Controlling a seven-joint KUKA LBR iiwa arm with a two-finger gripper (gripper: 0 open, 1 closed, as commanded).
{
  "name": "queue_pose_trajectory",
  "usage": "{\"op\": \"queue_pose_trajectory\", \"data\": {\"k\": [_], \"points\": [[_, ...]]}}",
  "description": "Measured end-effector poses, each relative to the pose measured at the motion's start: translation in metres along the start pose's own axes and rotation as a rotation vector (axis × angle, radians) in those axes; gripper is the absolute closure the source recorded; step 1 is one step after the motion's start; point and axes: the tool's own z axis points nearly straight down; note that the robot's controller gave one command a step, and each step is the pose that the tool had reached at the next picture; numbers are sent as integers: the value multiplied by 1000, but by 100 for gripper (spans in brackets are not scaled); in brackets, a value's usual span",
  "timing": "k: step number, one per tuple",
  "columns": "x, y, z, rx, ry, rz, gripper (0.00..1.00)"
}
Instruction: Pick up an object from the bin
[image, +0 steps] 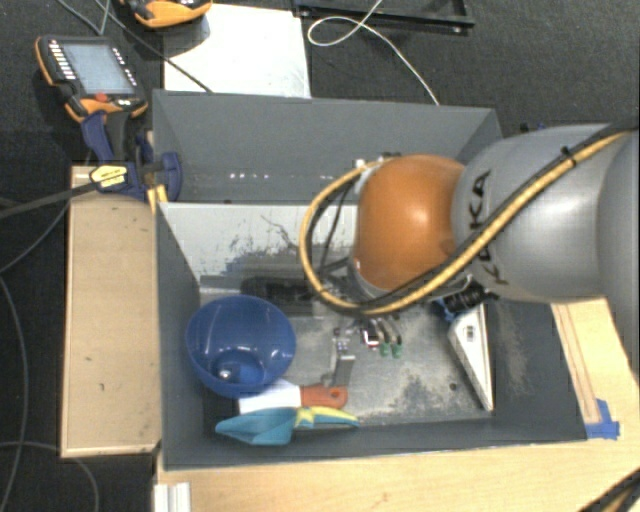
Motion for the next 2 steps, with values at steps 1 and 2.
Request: {"op": "queue_pose_trajectory", "data": {"k": [1, 2], "points": [[-2, -1, -5, -1, -8, 6, 0], [7, 56, 36, -1, 0, -145, 0]]}}
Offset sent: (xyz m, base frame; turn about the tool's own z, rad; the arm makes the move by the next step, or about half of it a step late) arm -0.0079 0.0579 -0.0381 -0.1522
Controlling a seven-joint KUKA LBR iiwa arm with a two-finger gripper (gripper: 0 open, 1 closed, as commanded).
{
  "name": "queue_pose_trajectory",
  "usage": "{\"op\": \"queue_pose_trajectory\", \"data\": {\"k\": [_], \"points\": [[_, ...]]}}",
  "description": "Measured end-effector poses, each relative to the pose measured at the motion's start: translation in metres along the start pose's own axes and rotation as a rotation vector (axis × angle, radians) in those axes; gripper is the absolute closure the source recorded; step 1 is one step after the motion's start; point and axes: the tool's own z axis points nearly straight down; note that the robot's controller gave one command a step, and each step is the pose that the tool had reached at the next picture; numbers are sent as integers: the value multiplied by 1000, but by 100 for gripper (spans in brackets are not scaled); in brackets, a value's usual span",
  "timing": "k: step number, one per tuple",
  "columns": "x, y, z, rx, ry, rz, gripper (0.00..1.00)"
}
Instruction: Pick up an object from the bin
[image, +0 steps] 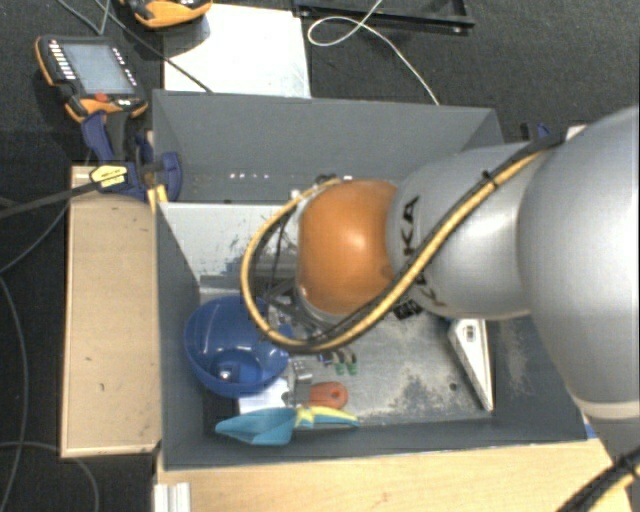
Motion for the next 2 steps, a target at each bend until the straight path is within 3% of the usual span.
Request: {"op": "queue_pose_trajectory", "data": {"k": [1, 2], "points": [[-12, 42, 31, 0, -8, -82, 100], [-12, 42, 31, 0, -8, -80, 100]]}}
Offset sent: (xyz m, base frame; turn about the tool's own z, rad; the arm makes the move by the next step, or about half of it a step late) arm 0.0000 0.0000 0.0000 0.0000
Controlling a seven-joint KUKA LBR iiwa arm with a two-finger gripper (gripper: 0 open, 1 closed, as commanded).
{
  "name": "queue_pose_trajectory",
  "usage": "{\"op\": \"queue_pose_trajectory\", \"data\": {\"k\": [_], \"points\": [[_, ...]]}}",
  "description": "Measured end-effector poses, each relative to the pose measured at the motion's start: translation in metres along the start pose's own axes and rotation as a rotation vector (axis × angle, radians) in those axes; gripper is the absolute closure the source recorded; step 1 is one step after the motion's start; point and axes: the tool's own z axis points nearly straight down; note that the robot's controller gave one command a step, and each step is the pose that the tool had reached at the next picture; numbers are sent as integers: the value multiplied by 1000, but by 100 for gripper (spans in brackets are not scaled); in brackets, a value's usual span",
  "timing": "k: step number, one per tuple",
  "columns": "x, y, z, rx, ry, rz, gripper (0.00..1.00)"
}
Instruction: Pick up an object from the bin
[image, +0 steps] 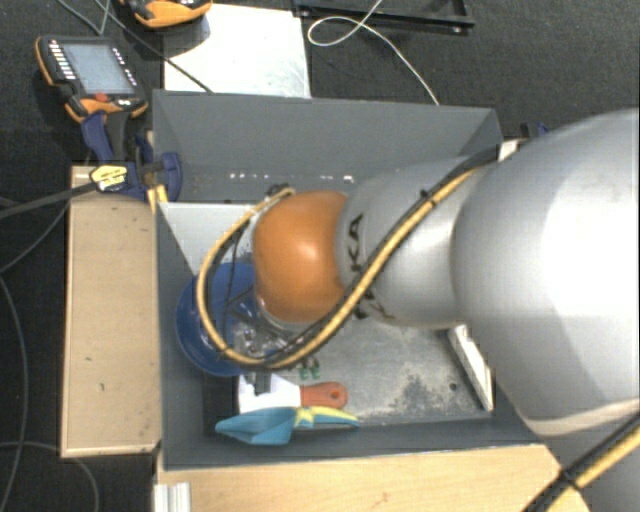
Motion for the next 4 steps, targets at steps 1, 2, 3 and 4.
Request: {"op": "queue_pose_trajectory", "data": {"k": [1, 2, 3, 4], "points": [[1, 1, -88, 1, 2, 3, 100], [-8, -3, -53, -2, -5, 20, 100], [-8, -2, -135, 1, 2, 12, 100], [-9, -2, -215, 0, -5, 15, 100]]}}
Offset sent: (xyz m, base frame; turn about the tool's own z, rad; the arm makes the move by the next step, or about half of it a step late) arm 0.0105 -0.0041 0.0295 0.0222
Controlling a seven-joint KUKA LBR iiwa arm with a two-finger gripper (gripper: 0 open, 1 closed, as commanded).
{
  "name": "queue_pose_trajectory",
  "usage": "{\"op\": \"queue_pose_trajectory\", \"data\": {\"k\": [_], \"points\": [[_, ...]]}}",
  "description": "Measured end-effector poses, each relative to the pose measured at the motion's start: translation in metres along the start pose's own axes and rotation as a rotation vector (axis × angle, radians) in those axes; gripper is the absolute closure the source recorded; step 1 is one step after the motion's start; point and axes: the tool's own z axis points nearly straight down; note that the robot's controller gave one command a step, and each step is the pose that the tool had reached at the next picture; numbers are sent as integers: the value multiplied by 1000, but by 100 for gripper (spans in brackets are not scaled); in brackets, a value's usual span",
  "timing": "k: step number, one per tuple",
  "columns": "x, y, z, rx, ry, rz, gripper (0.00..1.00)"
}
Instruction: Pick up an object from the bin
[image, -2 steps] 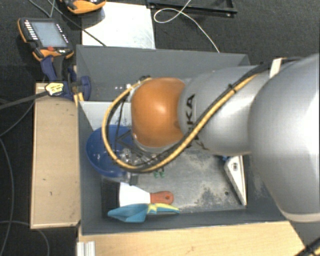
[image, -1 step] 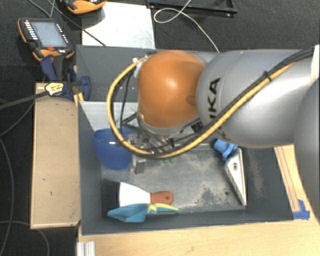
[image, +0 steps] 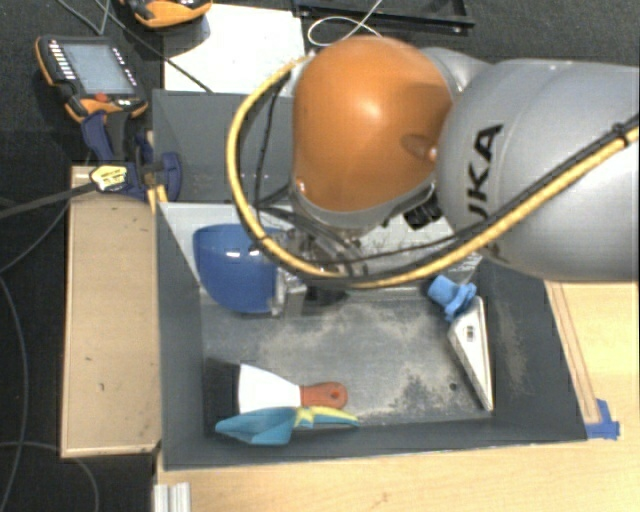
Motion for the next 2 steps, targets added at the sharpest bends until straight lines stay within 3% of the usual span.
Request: {"op": "queue_pose_trajectory", "data": {"k": [1, 2], "points": [[-16, -7, 95, 0, -1, -44, 100], [-22, -14, 102, 0, 1, -142, 100]]}}
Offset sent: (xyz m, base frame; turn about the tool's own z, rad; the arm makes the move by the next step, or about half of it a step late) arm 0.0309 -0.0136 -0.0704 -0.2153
